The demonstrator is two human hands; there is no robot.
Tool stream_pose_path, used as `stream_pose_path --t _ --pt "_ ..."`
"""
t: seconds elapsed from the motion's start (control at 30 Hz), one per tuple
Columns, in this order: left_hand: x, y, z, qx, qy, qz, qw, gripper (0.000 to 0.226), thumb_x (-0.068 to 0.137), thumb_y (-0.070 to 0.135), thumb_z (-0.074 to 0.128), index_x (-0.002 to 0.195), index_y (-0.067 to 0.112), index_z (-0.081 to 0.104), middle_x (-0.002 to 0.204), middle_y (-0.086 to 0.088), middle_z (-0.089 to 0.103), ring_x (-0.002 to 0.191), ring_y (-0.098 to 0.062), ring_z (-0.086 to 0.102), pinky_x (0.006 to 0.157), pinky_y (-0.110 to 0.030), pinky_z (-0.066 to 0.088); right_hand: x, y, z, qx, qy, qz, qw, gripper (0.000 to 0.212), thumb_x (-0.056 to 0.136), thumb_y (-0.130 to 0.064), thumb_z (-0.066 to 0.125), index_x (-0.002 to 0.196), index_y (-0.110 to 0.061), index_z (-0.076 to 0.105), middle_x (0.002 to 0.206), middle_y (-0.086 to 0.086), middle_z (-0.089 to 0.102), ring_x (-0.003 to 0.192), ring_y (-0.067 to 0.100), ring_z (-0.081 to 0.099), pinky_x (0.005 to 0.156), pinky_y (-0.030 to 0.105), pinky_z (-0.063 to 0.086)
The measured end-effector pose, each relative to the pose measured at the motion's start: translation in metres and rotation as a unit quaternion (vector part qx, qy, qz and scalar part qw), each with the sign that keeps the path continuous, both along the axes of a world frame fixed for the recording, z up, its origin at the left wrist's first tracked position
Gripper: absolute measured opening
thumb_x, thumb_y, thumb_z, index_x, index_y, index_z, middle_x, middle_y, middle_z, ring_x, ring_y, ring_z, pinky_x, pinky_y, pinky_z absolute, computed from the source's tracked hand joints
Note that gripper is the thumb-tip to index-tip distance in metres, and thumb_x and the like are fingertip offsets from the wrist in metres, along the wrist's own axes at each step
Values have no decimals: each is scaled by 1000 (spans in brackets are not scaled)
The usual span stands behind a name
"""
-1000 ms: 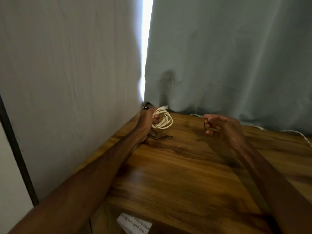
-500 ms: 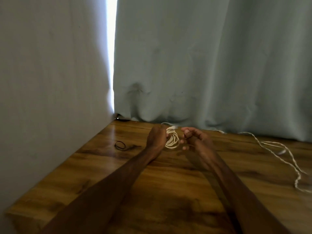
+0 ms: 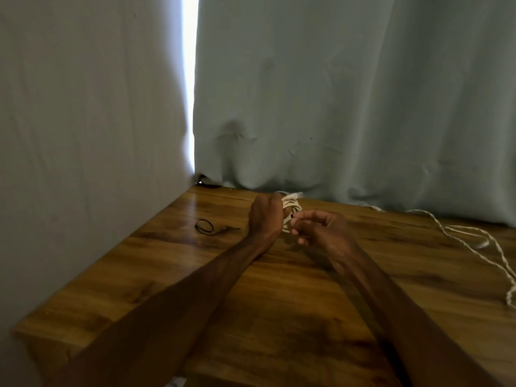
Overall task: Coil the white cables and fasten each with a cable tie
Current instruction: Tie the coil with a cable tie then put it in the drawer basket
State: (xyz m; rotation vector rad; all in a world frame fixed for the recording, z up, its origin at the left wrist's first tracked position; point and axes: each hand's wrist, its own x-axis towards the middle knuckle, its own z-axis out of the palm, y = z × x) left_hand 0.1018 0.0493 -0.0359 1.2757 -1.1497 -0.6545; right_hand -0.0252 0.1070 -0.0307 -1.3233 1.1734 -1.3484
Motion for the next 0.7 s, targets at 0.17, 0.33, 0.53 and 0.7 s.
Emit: stream_pose_path --t 0.17,0.33,0.53,0.7 --pt "-8 5 -3 -2 -4 3 1000 34 104 30 41 109 6 63 108 -9 61 99 -25 55 82 -37 40 3 -1 0 -10 7 -14 1000 16 91 6 69 106 4 75 92 22 75 69 16 68 59 23 60" --pt "-10 4 -4 -43 -34 -8 998 46 87 43 33 84 8 64 93 -15 67 91 -34 61 71 -40 40 3 -4 -1 8 5 -40 999 11 90 4 71 100 5 76 86 25 74 70 23 67 68 30 62" --pt "-14 9 -6 -114 -66 -16 991 36 87 36 38 66 15 57 69 -6 61 67 -24 57 61 -42 45 8 1 0 10 -6 -76 997 6 91 -1 72 92 -1 77 75 12 73 61 15 63 52 24 57" --pt "-18 16 -8 -153 -109 -38 982 37 89 38 40 91 18 71 84 3 72 79 -15 66 68 -33 50 16 -1 -1 42 -78 -140 986 3 84 3 76 86 2 78 75 19 75 56 17 69 55 27 59"
